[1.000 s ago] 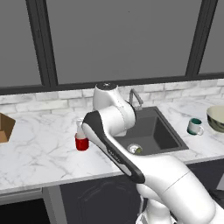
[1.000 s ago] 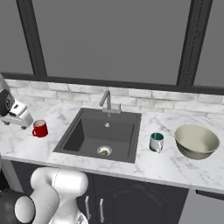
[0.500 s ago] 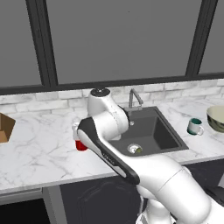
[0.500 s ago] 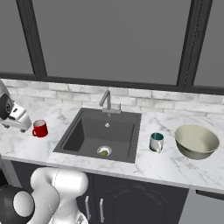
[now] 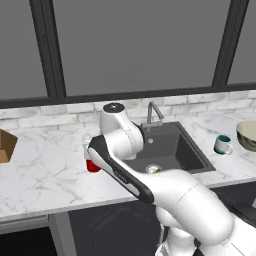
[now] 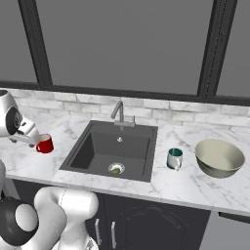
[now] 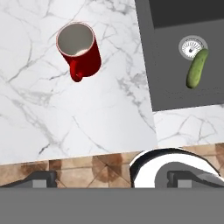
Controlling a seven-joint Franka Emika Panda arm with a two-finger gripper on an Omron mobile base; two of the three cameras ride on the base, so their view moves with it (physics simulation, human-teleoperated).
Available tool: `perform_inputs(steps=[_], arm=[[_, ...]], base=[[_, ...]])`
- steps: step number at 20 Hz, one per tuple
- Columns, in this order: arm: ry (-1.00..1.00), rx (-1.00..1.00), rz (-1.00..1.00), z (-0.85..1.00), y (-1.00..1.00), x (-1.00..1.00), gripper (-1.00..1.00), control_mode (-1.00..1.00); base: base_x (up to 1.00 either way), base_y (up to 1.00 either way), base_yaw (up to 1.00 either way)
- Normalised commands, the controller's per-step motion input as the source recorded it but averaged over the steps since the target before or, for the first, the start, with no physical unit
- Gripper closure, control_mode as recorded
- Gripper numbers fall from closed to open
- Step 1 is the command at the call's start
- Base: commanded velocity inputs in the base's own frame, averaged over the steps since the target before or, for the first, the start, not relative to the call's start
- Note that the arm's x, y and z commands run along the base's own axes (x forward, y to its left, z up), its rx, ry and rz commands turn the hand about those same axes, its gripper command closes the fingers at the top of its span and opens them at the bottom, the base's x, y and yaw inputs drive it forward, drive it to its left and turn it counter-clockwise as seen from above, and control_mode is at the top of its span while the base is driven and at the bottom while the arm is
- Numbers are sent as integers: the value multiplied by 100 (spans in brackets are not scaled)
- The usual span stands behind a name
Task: Clear the mugs and bowl far away from the sink.
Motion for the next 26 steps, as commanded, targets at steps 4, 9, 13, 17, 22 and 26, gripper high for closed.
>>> perform_inputs(steps=[4,9,13,17,22,26], arm=[[0,0,0,-18,0,27,-100,-100],[0,0,0,-18,2,23,-100,-100],[0,0,0,-14,5,21,-100,-100],[0,0,0,-13,4,8,-100,-100],[0,0,-2,-12,25,7,-100,-100],[0,0,0,-16,19,20,-100,-100]], base=[[0,0,0],[0,0,0],[0,0,0],[0,0,0],[0,0,0],[0,0,0]])
